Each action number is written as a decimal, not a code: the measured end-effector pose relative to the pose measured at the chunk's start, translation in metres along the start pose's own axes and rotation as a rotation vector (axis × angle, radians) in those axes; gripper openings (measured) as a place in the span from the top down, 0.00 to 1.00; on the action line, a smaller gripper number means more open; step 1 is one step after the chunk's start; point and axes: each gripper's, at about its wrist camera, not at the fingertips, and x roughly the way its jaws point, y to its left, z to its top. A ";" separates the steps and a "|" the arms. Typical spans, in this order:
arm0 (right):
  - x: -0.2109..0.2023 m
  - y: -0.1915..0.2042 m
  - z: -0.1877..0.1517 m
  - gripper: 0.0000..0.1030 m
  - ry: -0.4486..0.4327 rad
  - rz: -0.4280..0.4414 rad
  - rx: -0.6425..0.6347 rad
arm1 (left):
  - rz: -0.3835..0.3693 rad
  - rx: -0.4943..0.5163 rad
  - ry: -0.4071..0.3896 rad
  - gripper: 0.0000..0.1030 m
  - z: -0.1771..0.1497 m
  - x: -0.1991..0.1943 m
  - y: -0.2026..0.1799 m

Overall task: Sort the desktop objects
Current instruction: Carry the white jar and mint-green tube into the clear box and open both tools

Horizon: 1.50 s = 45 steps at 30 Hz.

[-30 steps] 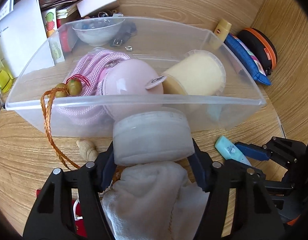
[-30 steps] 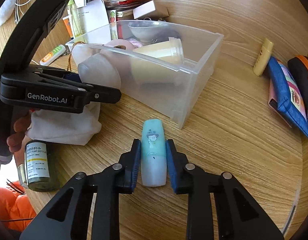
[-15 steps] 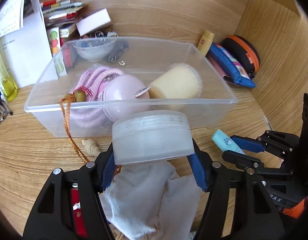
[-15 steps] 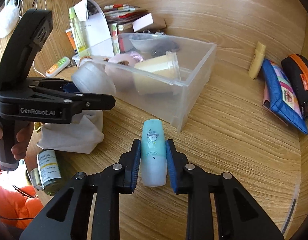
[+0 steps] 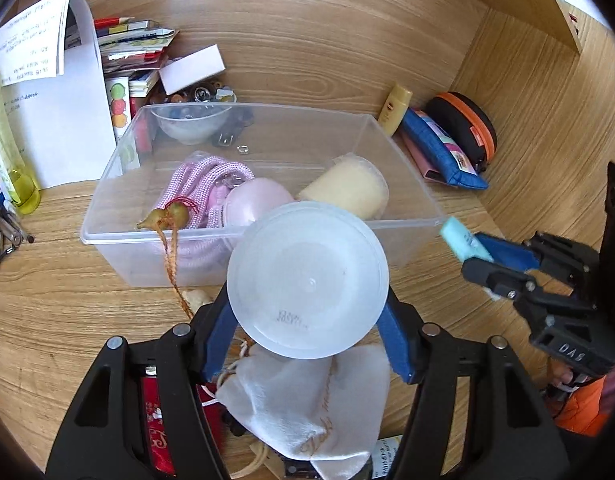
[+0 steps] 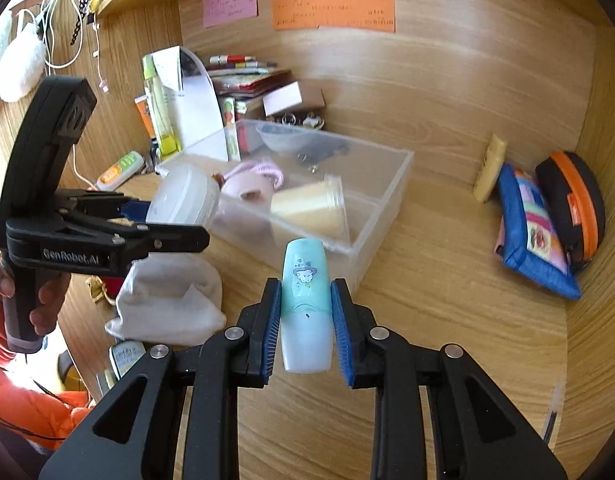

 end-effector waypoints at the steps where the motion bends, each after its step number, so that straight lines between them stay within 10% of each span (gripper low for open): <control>1: 0.000 0.000 0.002 0.78 -0.003 -0.002 -0.001 | 0.000 0.002 0.000 0.38 0.000 0.000 0.001; 26: 0.035 0.012 0.073 0.78 -0.059 0.012 -0.011 | 0.103 -0.021 -0.161 0.38 0.054 -0.038 0.064; 45: 0.112 0.011 0.110 0.78 0.051 0.053 0.001 | 0.056 0.018 -0.043 0.38 0.082 0.026 0.078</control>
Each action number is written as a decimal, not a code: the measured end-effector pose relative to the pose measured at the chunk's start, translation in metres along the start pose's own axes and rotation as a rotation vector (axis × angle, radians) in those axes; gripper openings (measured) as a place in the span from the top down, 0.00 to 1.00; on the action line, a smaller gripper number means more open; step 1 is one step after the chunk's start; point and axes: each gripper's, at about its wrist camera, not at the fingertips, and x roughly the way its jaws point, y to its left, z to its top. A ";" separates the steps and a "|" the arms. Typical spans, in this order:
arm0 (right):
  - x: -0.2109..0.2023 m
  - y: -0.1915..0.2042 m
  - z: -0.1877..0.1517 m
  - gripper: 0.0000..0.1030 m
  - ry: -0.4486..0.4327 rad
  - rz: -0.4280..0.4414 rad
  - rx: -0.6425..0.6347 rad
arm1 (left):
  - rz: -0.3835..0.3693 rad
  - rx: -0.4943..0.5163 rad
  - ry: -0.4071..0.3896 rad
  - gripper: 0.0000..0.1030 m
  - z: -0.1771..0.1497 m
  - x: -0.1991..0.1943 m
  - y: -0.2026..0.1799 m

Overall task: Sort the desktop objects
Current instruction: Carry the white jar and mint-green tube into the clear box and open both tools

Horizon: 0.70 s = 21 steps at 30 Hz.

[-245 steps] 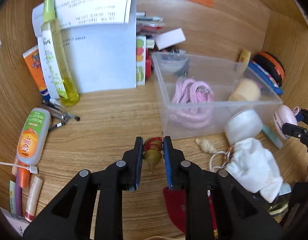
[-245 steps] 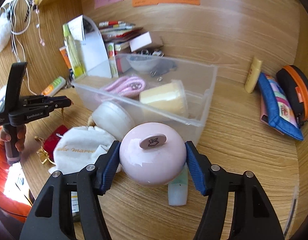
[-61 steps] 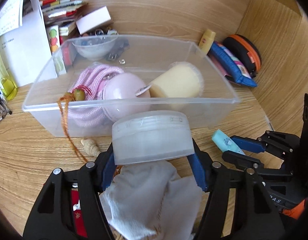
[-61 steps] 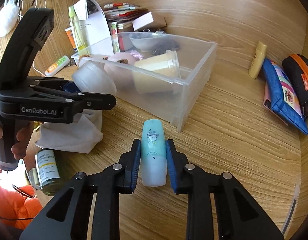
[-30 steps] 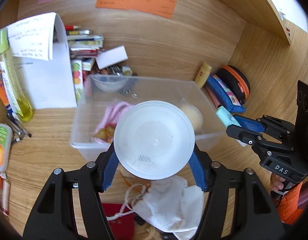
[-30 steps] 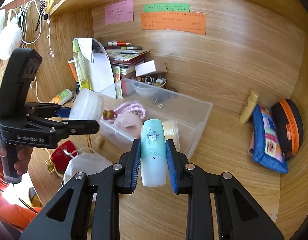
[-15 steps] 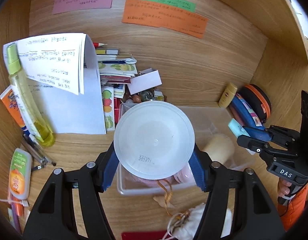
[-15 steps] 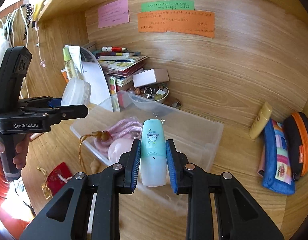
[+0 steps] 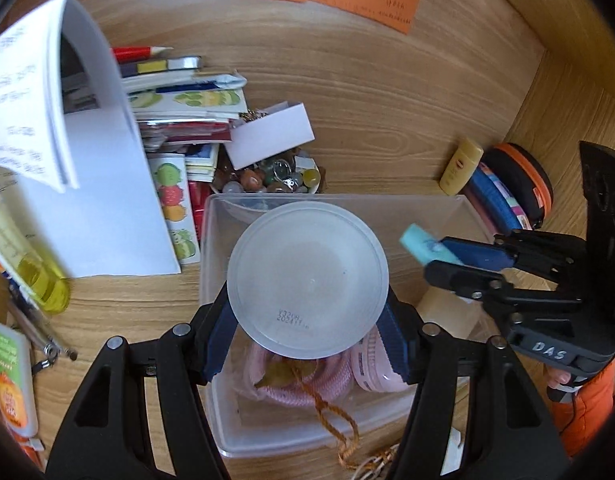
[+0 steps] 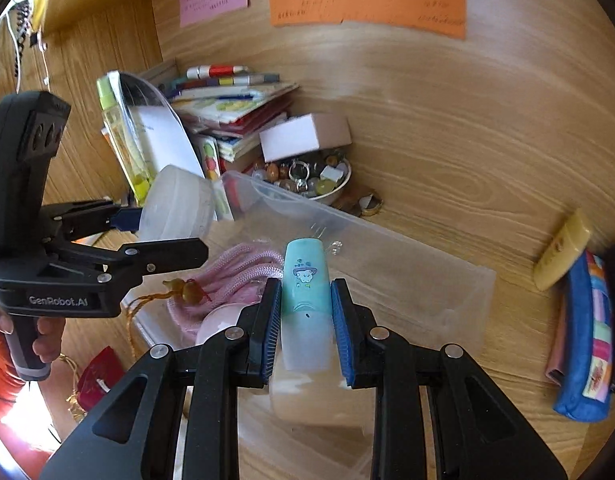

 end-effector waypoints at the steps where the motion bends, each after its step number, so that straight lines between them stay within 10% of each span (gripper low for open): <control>1: 0.006 -0.001 0.001 0.78 0.015 -0.003 -0.002 | 0.003 0.007 0.007 0.38 0.001 0.003 -0.001; 21: 0.041 -0.003 0.003 0.78 0.153 -0.064 -0.031 | 0.028 0.124 0.126 0.38 0.005 0.034 -0.013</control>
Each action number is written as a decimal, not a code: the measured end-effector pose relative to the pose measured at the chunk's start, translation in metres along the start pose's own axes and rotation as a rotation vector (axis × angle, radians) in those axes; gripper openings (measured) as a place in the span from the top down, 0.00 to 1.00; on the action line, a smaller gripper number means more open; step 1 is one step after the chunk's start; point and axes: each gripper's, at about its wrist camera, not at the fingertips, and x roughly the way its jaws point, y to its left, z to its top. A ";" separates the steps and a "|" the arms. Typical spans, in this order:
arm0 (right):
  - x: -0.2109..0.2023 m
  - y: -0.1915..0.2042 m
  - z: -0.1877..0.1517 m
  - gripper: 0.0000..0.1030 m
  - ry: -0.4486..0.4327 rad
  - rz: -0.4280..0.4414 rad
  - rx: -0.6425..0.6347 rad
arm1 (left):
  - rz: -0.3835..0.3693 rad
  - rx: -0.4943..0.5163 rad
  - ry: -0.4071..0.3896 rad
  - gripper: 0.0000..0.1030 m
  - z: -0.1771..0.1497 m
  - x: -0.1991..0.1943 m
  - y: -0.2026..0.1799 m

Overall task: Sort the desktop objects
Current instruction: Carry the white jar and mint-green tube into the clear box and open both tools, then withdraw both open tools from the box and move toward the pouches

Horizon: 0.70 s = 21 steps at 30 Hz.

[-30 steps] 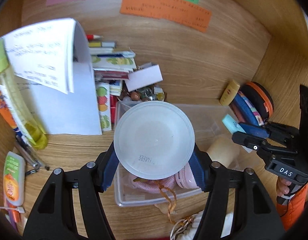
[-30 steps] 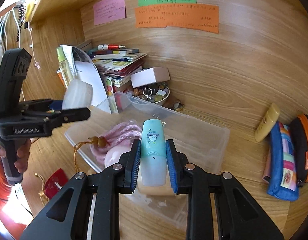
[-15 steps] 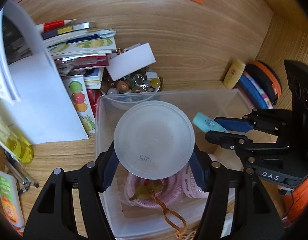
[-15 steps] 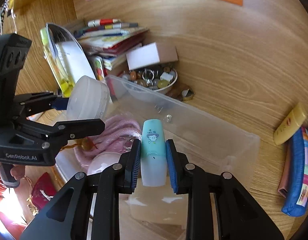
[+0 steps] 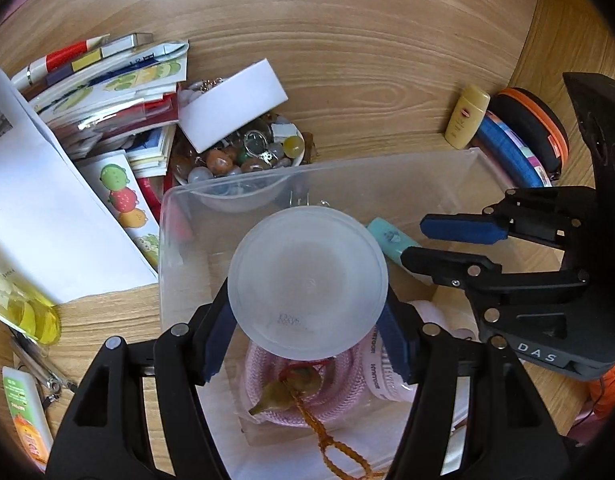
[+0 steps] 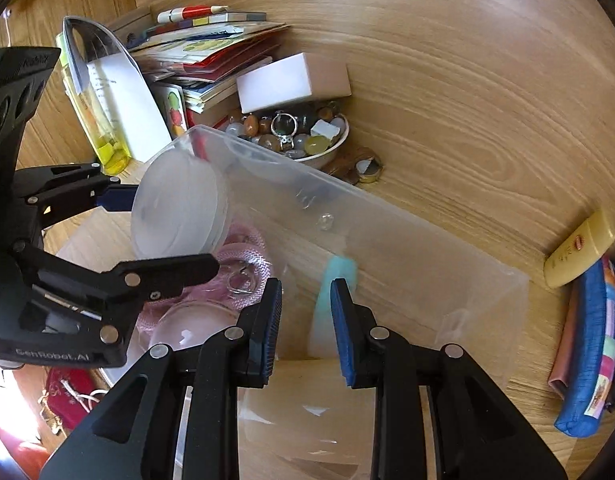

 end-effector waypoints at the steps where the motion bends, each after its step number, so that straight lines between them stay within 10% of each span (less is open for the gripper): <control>1: -0.001 0.001 -0.001 0.78 -0.002 -0.007 -0.004 | -0.004 -0.001 0.005 0.38 0.000 0.000 0.000; 21: -0.068 0.018 -0.010 0.19 -0.178 -0.158 -0.021 | 0.053 -0.014 -0.178 0.11 -0.009 -0.077 0.002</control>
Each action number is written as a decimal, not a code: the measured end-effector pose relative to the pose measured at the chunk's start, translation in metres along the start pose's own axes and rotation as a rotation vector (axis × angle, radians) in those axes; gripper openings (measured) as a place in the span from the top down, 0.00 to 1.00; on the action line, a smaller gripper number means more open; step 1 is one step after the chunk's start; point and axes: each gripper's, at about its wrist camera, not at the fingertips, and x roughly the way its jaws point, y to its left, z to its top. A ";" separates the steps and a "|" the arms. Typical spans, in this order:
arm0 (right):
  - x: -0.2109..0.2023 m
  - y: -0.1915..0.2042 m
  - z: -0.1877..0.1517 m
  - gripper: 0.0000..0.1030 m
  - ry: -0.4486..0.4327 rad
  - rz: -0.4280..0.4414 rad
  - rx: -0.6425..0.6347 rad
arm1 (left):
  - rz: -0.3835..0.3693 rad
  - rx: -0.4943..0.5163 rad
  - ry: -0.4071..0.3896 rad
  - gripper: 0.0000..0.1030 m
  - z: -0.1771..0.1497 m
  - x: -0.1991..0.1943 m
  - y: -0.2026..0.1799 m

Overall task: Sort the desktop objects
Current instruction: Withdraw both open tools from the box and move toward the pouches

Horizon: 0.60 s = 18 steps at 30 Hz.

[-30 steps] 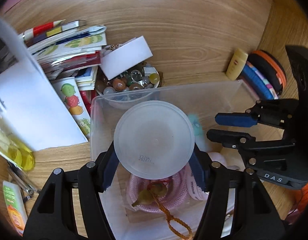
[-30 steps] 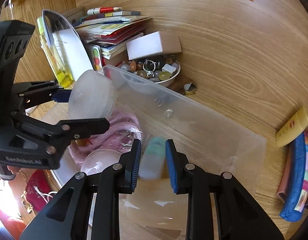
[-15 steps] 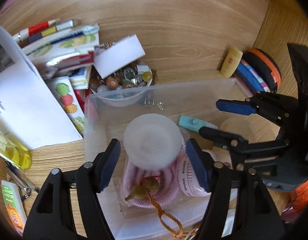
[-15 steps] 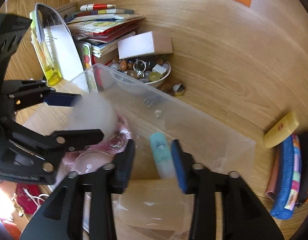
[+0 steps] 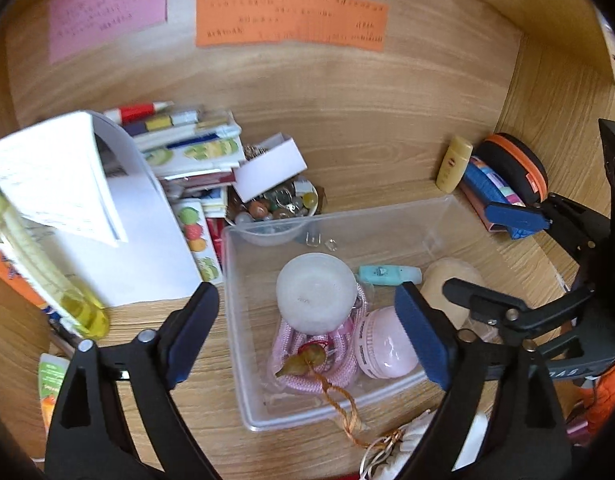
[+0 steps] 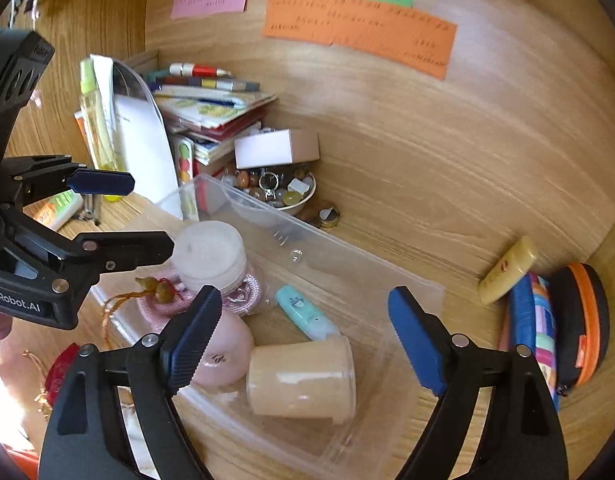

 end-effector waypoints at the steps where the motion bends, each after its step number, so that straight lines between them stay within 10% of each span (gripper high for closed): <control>1: -0.004 0.000 0.000 0.19 -0.005 0.002 0.006 | 0.004 0.001 -0.006 0.10 -0.001 -0.003 -0.001; 18: -0.077 0.021 -0.033 0.04 -0.105 0.058 0.039 | 0.040 -0.003 -0.079 0.05 -0.045 -0.072 0.002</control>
